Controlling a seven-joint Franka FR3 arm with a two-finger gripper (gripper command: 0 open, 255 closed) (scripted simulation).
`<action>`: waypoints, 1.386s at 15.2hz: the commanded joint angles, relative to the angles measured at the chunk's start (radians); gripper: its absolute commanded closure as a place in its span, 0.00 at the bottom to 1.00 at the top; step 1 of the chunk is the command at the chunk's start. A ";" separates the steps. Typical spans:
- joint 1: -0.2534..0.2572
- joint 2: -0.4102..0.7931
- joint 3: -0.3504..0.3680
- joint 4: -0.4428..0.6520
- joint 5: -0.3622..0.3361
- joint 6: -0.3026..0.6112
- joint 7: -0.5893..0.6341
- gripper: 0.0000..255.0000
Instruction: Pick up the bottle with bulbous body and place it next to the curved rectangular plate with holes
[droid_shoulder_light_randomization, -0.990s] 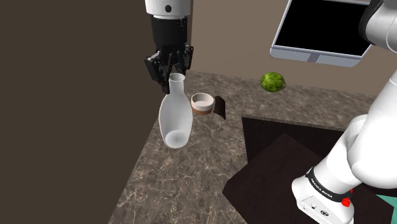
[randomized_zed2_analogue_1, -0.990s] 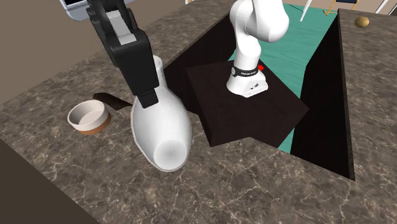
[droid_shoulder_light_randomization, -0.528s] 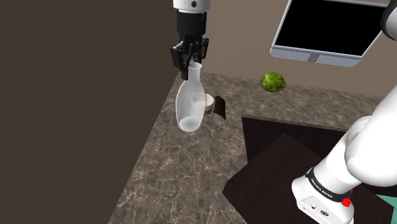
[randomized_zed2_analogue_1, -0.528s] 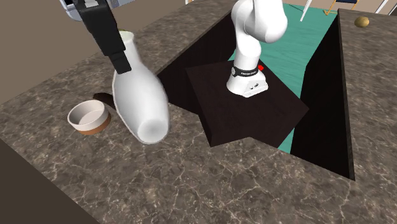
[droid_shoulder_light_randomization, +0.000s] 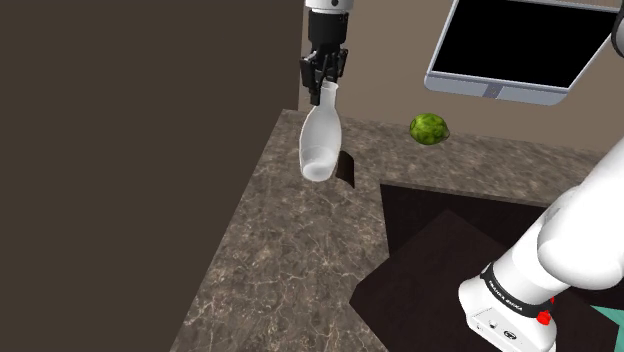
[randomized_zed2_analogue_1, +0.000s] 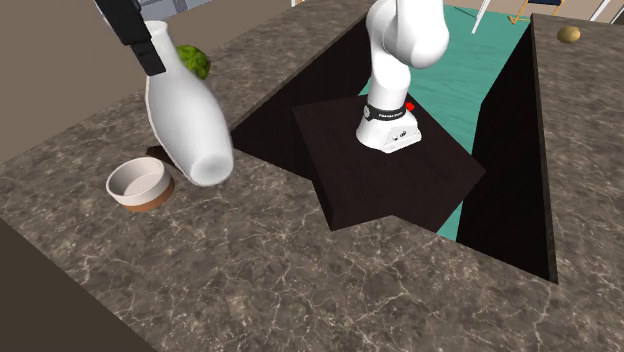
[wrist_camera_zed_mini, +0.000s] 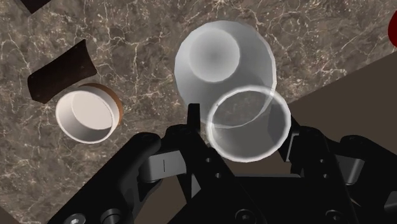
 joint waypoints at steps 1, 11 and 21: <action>-0.022 0.007 -0.020 0.011 -0.004 -0.003 -0.043 1.00; -0.135 0.093 -0.118 0.122 -0.029 -0.029 -0.256 1.00; -0.215 0.217 -0.179 0.252 -0.049 -0.034 -0.401 1.00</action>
